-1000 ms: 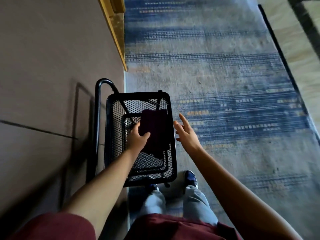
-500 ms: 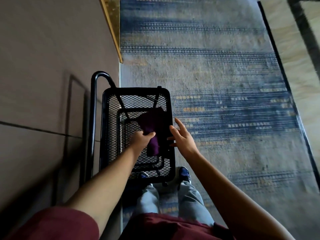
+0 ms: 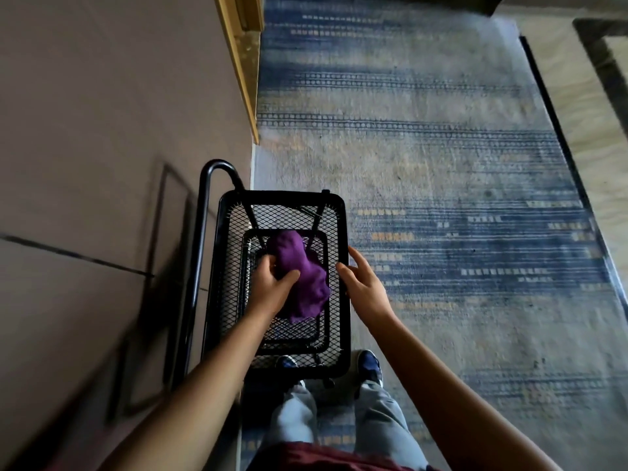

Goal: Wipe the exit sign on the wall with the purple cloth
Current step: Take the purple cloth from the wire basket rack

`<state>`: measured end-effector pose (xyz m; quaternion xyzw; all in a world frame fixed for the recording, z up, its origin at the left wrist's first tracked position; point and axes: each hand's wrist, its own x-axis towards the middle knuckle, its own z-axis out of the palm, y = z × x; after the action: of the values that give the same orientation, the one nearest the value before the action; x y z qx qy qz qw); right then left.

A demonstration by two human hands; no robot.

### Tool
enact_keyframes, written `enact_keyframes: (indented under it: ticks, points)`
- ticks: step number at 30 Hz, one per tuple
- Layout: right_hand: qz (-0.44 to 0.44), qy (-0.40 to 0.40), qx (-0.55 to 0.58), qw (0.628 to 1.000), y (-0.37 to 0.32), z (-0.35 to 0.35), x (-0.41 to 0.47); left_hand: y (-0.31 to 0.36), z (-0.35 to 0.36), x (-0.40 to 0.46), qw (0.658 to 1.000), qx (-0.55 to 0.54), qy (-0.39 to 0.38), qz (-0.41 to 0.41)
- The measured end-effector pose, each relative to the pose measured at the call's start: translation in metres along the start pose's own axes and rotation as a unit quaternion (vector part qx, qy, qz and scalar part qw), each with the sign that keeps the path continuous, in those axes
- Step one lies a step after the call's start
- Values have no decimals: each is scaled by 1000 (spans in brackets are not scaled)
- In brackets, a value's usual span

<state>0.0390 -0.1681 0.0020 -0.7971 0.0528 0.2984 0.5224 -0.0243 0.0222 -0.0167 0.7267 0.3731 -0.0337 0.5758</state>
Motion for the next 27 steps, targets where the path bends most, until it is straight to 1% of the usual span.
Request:
enact_keyframes:
  ticks: [2,5,8,11,13,16,18,23,27]
  points:
    - [-5,-4,5,1000,-4,1,0,10,-7,-7,999,-24,-11,20]
    - [-4,-33,45,998,-12,3,-5,26,-16,-23,996,-62,-37,43]
    - [25,-53,93,994,-21,3,-14,40,-19,-42,988,-103,-69,92]
    - [43,-71,148,986,-27,4,-22,50,-20,-56,981,-109,-80,141]
    - [51,-79,177,980,-34,3,-29,55,-22,-62,977,-114,-93,155]
    - [54,-103,211,970,-45,4,-40,58,-26,-70,974,-128,-112,147]
    - [41,-115,217,968,-51,5,-47,59,-30,-75,976,-131,-104,141]
    - [-4,-139,206,969,-60,8,-58,58,-39,-84,977,-110,-83,160]
    - [-60,-160,181,969,-69,2,-54,58,-38,-88,980,-94,-64,164]
